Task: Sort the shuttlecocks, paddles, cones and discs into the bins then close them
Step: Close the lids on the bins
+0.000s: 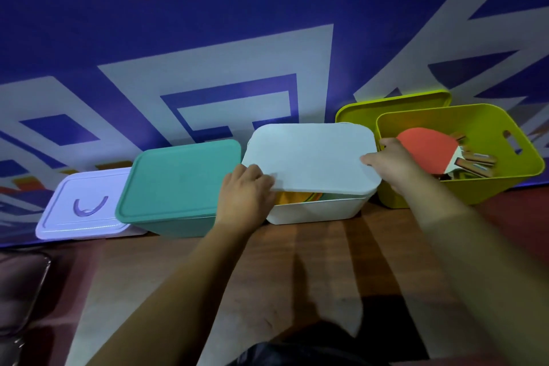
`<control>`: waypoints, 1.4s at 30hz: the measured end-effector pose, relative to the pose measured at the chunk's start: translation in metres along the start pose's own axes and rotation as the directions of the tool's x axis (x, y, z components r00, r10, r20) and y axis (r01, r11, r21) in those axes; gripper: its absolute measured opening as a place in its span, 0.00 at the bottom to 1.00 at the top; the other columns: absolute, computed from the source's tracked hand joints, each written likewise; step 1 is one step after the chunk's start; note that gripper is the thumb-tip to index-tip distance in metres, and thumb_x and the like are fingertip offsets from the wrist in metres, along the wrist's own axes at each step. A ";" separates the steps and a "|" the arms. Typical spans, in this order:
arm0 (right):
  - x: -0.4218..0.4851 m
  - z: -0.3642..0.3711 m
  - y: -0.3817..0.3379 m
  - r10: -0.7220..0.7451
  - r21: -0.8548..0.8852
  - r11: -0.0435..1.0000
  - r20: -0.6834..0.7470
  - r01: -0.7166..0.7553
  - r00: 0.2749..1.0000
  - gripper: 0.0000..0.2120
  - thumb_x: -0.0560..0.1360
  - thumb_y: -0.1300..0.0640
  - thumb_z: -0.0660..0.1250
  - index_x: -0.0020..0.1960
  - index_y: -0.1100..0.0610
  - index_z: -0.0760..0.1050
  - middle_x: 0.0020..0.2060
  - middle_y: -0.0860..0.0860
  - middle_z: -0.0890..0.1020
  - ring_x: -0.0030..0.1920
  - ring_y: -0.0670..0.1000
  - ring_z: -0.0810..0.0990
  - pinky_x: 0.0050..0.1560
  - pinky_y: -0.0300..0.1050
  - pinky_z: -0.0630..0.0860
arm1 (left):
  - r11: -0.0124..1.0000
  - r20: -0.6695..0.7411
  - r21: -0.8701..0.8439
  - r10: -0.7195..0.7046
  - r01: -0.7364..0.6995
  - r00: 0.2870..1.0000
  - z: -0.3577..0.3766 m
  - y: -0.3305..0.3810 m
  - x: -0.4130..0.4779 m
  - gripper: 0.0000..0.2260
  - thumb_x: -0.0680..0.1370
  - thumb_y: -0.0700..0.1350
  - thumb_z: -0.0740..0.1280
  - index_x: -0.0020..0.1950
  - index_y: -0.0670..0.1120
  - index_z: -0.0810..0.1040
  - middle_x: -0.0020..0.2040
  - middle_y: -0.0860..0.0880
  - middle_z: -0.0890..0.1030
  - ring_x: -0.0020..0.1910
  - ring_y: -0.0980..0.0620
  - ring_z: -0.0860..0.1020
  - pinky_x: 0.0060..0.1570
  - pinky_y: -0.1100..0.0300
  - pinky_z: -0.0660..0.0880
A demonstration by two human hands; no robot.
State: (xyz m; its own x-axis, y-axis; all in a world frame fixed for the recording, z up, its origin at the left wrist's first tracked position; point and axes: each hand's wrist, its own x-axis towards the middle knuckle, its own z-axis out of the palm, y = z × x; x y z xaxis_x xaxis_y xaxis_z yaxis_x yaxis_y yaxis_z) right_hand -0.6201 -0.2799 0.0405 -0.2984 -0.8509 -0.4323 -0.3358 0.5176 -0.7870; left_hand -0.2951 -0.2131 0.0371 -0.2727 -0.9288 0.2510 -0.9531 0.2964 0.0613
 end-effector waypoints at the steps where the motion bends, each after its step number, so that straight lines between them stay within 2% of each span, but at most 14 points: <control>1: -0.001 0.003 -0.002 -0.017 -0.080 0.997 0.001 0.017 1.000 0.35 0.74 0.58 0.74 0.78 0.58 0.68 0.66 0.56 0.80 0.62 0.60 0.82 0.62 0.55 0.80 | 1.000 0.020 0.012 0.005 -0.005 1.000 0.004 0.004 -0.005 0.07 0.76 0.51 0.69 0.47 0.50 0.83 0.45 0.51 0.78 0.45 0.45 0.73 0.40 0.52 0.69; 4: 0.004 0.010 -0.003 -0.086 -0.224 0.970 0.034 0.092 0.996 0.23 0.72 0.56 0.68 0.67 0.53 0.78 0.57 0.52 0.86 0.52 0.58 0.85 0.52 0.52 0.82 | 1.000 0.078 0.008 -0.028 0.028 0.997 0.015 0.015 -0.015 0.05 0.74 0.49 0.69 0.45 0.48 0.77 0.45 0.50 0.75 0.46 0.45 0.72 0.39 0.52 0.67; 8: 0.010 0.017 0.003 -0.174 -0.307 0.936 0.022 0.172 0.985 0.19 0.75 0.58 0.66 0.65 0.53 0.78 0.56 0.53 0.85 0.52 0.59 0.82 0.46 0.48 0.75 | 0.996 0.157 -0.004 -0.083 0.085 0.984 0.025 0.022 -0.019 0.05 0.77 0.49 0.68 0.49 0.49 0.75 0.50 0.50 0.75 0.48 0.45 0.73 0.40 0.52 0.70; 10: 0.010 0.020 0.006 -0.199 -0.331 0.925 -0.005 0.187 0.980 0.20 0.75 0.59 0.66 0.66 0.55 0.78 0.58 0.55 0.83 0.55 0.61 0.81 0.49 0.49 0.76 | 0.996 0.190 0.005 -0.089 0.090 0.978 0.028 0.026 -0.018 0.05 0.78 0.49 0.67 0.51 0.49 0.75 0.51 0.50 0.75 0.48 0.45 0.73 0.40 0.51 0.72; 14: 0.010 0.026 0.015 -0.220 -0.400 0.899 -0.054 0.180 0.974 0.24 0.74 0.54 0.70 0.68 0.57 0.75 0.62 0.59 0.75 0.62 0.64 0.76 0.64 0.60 0.77 | 0.998 0.198 0.015 -0.061 0.060 0.978 0.030 0.028 -0.021 0.07 0.78 0.47 0.67 0.55 0.49 0.75 0.53 0.51 0.75 0.49 0.45 0.74 0.40 0.51 0.72; 17: 0.008 0.030 0.020 -0.216 -0.420 0.892 -0.081 0.163 0.973 0.31 0.75 0.47 0.75 0.73 0.59 0.72 0.66 0.60 0.72 0.66 0.64 0.74 0.68 0.58 0.74 | 0.999 0.196 -0.030 -0.033 0.040 0.980 0.033 0.029 -0.017 0.14 0.78 0.44 0.66 0.63 0.52 0.76 0.59 0.53 0.77 0.52 0.46 0.74 0.41 0.53 0.72; 20: 0.006 0.031 0.021 -0.242 -0.493 0.852 -0.071 0.177 0.968 0.37 0.75 0.44 0.75 0.77 0.61 0.68 0.69 0.61 0.71 0.71 0.66 0.69 0.73 0.59 0.69 | 0.996 0.205 -0.083 -0.021 0.039 0.978 0.035 0.033 -0.011 0.18 0.77 0.41 0.64 0.66 0.53 0.78 0.65 0.55 0.78 0.55 0.46 0.74 0.43 0.52 0.75; 24: 0.002 0.031 0.019 -0.273 -0.636 0.750 -0.043 0.184 0.961 0.31 0.77 0.43 0.71 0.74 0.58 0.69 0.69 0.60 0.71 0.69 0.65 0.68 0.70 0.58 0.67 | 0.990 0.223 -0.129 -0.034 0.064 0.974 0.037 0.042 -0.006 0.20 0.77 0.39 0.64 0.67 0.54 0.79 0.67 0.55 0.79 0.55 0.45 0.74 0.46 0.50 0.77; 28: 0.003 0.029 0.022 -0.229 -0.562 0.803 0.017 0.198 0.973 0.33 0.79 0.45 0.69 0.78 0.59 0.65 0.70 0.62 0.69 0.71 0.67 0.68 0.71 0.57 0.67 | 0.989 0.267 -0.122 -0.048 0.083 0.963 0.036 0.054 -0.003 0.21 0.78 0.38 0.62 0.68 0.54 0.77 0.68 0.56 0.77 0.55 0.45 0.73 0.46 0.50 0.77; 31: 0.006 0.029 0.026 -0.243 -0.594 0.772 0.056 0.228 0.968 0.32 0.81 0.44 0.68 0.78 0.59 0.64 0.70 0.63 0.69 0.71 0.67 0.68 0.70 0.57 0.68 | 0.988 0.314 -0.112 -0.065 0.105 0.947 0.033 0.056 0.001 0.24 0.78 0.38 0.62 0.72 0.56 0.74 0.69 0.57 0.75 0.58 0.45 0.72 0.48 0.50 0.78; 34: 0.010 0.032 0.028 -0.233 -0.649 0.728 0.068 0.220 0.970 0.31 0.83 0.43 0.66 0.77 0.60 0.63 0.69 0.63 0.68 0.70 0.68 0.69 0.69 0.58 0.69 | 0.984 0.365 -0.130 -0.064 0.119 0.929 0.030 0.053 0.004 0.24 0.80 0.41 0.63 0.75 0.58 0.72 0.74 0.57 0.72 0.64 0.45 0.70 0.56 0.48 0.77; 37: 0.012 0.038 0.027 -0.163 -0.729 0.663 0.080 0.169 0.983 0.34 0.85 0.43 0.61 0.82 0.62 0.56 0.74 0.64 0.65 0.73 0.67 0.68 0.72 0.58 0.68 | 0.982 0.413 -0.150 -0.047 0.119 0.910 0.025 0.049 0.008 0.24 0.81 0.43 0.64 0.76 0.59 0.72 0.75 0.57 0.71 0.68 0.46 0.69 0.63 0.47 0.76; 39: 0.011 0.042 0.028 -0.116 -0.778 0.614 0.076 0.132 0.990 0.35 0.87 0.44 0.57 0.85 0.62 0.48 0.77 0.65 0.60 0.75 0.66 0.66 0.74 0.57 0.66 | 0.977 0.441 -0.171 -0.041 0.129 0.897 0.023 0.046 0.013 0.24 0.81 0.44 0.66 0.77 0.59 0.72 0.75 0.57 0.71 0.67 0.48 0.68 0.64 0.49 0.75; 42: 0.010 0.045 0.029 -0.122 -0.813 0.567 0.073 0.130 0.990 0.35 0.88 0.46 0.53 0.85 0.63 0.44 0.78 0.65 0.58 0.76 0.66 0.65 0.75 0.57 0.65 | 0.974 0.498 -0.175 -0.041 0.147 0.866 0.024 0.041 0.023 0.24 0.82 0.46 0.66 0.77 0.59 0.72 0.75 0.58 0.71 0.66 0.48 0.68 0.64 0.52 0.74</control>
State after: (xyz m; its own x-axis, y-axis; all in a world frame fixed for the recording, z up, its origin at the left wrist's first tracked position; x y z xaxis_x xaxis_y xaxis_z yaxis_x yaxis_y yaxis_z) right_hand -0.5925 -0.2777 -0.0063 -0.1889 -0.9119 -0.3644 -0.9558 0.2559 -0.1450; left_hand -0.3436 -0.2271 0.0225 -0.2622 -0.9274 -0.2666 -0.9450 0.1909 0.2654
